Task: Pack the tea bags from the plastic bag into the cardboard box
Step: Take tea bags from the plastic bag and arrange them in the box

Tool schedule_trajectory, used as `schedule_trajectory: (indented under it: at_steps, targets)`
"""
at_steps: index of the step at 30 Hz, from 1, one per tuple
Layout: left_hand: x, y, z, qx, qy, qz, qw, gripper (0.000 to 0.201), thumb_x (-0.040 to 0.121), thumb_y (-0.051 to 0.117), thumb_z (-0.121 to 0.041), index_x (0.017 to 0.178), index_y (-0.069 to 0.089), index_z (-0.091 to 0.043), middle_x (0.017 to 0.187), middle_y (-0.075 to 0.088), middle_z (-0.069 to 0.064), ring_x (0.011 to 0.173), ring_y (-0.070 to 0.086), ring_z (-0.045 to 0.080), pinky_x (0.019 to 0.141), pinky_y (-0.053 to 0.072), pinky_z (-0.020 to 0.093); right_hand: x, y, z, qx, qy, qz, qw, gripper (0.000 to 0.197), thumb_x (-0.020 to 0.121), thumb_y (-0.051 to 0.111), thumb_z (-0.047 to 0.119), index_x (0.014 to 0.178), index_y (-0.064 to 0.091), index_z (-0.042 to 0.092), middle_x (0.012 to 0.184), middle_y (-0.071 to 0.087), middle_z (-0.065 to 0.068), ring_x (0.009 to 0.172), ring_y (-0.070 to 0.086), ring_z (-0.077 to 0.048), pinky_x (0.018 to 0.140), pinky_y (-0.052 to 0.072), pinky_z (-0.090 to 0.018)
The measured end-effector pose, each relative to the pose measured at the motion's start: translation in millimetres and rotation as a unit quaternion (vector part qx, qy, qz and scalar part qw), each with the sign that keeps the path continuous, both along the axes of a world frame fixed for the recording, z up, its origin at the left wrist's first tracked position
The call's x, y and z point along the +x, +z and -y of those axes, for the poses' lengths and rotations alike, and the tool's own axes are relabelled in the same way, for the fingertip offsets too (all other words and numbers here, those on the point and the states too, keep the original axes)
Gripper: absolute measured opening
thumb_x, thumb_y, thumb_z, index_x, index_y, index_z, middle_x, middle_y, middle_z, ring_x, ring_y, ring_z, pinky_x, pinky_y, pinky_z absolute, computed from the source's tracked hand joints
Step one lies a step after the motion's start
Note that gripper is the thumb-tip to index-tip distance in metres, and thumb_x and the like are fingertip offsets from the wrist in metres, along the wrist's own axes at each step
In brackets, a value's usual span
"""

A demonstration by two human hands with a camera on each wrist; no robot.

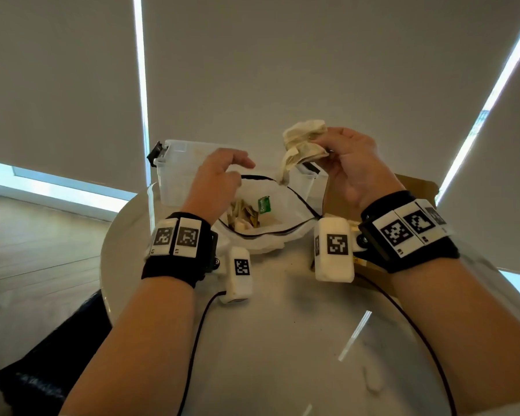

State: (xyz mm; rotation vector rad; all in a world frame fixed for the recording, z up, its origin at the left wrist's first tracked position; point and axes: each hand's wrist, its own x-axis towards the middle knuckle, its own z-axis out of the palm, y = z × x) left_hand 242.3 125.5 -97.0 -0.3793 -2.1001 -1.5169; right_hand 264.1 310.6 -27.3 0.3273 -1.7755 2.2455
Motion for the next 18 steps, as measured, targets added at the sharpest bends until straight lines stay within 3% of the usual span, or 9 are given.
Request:
schedule_trajectory:
  at_steps: [2,3,5,7,9,12,15,18]
  targets:
    - [10,6,-12,0.109,-0.110,0.011,0.988,0.022,0.090,0.051,-0.009,0.106,0.060,-0.021,0.114,0.061,-0.004,0.111,0.055,0.012,0.103,0.042,0.040,3,3,-3,-0.008,0.000,-0.003,1.000,0.011,0.084,0.058,-0.007,0.079,0.061,0.003,0.060,0.068,-0.003,0.057,0.065,-0.011,0.058,0.055,-0.020]
    - [14,8,-18,0.120,-0.149,0.022,0.981,0.026,0.091,0.056,-0.023,0.116,0.055,-0.019,0.114,0.061,-0.004,0.110,0.057,0.011,0.102,0.044,0.037,5,4,-5,-0.007,-0.003,-0.004,1.000,0.009,0.084,0.059,-0.005,0.080,0.061,0.003,0.059,0.067,-0.002,0.056,0.065,-0.010,0.057,0.054,-0.019]
    - [16,8,-34,0.135,-0.231,0.056,0.962,0.069,0.074,0.071,-0.048,0.129,0.040,-0.022,0.114,0.060,-0.006,0.109,0.059,0.008,0.099,0.044,0.036,10,6,-8,0.001,-0.013,-0.007,1.000,0.005,0.085,0.060,-0.002,0.083,0.062,0.002,0.059,0.067,-0.002,0.053,0.063,-0.009,0.052,0.052,-0.017]
    - [17,5,-51,0.171,-0.302,0.110,0.931,0.112,0.046,0.082,-0.063,0.137,0.026,-0.028,0.123,0.053,-0.002,0.117,0.054,0.017,0.099,0.044,0.044,12,2,-14,-0.003,-0.016,-0.005,1.000,0.004,0.085,0.060,-0.002,0.087,0.063,0.000,0.064,0.067,-0.003,0.056,0.064,-0.010,0.054,0.052,-0.018]
    - [15,-1,-66,0.220,-0.365,0.157,0.891,0.130,0.036,0.084,-0.064,0.143,0.016,-0.037,0.133,0.047,0.003,0.121,0.052,0.026,0.095,0.047,0.052,14,-6,-20,-0.012,-0.006,0.004,1.000,0.009,0.084,0.061,-0.001,0.093,0.064,-0.003,0.072,0.069,-0.007,0.063,0.066,-0.013,0.061,0.056,-0.022]
    - [16,-2,-88,0.301,-0.417,0.184,0.837,0.108,0.060,0.076,-0.049,0.147,0.013,-0.036,0.130,0.051,0.011,0.115,0.057,0.030,0.088,0.052,0.052,20,-29,-30,-0.031,0.012,0.030,0.999,0.022,0.087,0.059,0.002,0.106,0.061,-0.008,0.086,0.069,-0.013,0.068,0.067,-0.017,0.065,0.058,-0.029]
    - [18,2,-107,0.330,-0.389,0.198,0.837,0.065,0.088,0.054,-0.037,0.144,0.022,-0.029,0.109,0.056,0.009,0.088,0.062,0.018,0.076,0.057,0.037,25,-49,-37,-0.042,0.002,0.052,0.998,0.010,0.090,0.056,0.005,0.096,0.063,0.001,0.076,0.067,-0.007,0.056,0.060,-0.011,0.052,0.053,-0.022]
    - [13,4,-124,0.319,-0.365,0.207,0.850,0.033,0.096,0.047,-0.032,0.127,0.045,-0.019,0.100,0.056,0.008,0.080,0.057,0.015,0.063,0.052,0.025,23,-58,-44,-0.002,-0.025,0.052,0.998,0.008,0.091,0.057,0.006,0.091,0.064,0.006,0.073,0.064,-0.005,0.054,0.055,-0.009,0.050,0.048,-0.018]
